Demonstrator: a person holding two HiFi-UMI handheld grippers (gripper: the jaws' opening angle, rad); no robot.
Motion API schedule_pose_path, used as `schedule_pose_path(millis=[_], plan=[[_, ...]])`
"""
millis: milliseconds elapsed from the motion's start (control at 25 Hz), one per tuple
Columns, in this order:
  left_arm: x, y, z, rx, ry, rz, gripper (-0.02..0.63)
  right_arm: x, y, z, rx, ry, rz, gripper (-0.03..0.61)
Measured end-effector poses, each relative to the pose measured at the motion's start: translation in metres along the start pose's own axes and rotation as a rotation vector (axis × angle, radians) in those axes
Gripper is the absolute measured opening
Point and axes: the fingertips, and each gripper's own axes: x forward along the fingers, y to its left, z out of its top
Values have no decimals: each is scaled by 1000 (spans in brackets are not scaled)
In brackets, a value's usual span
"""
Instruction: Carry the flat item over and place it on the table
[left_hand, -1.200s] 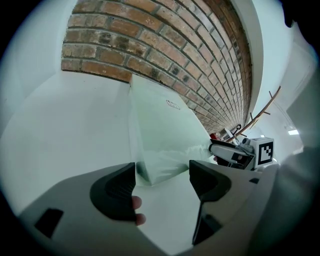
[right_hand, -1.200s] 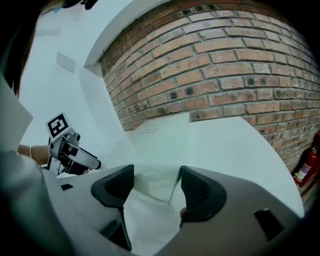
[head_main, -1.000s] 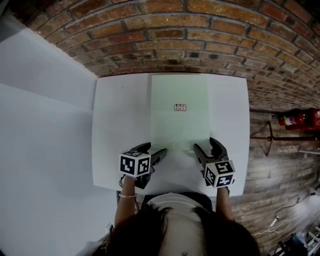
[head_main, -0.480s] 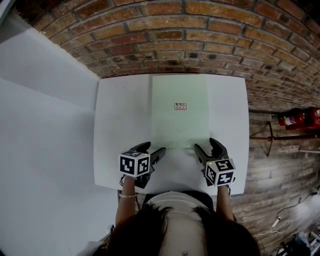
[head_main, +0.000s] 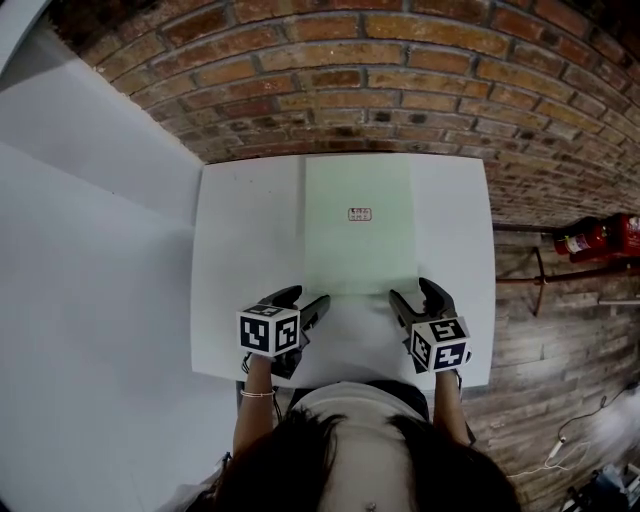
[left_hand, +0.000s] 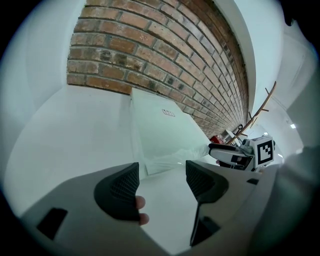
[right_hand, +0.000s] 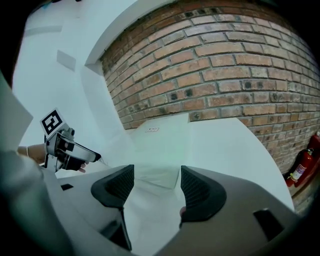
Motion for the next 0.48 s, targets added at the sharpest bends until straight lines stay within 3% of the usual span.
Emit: schedule_pose_path(millis=[480], plan=[[-19,-9,4,29,-67,16,264,-17,10,10,-34,-49,-14,313]])
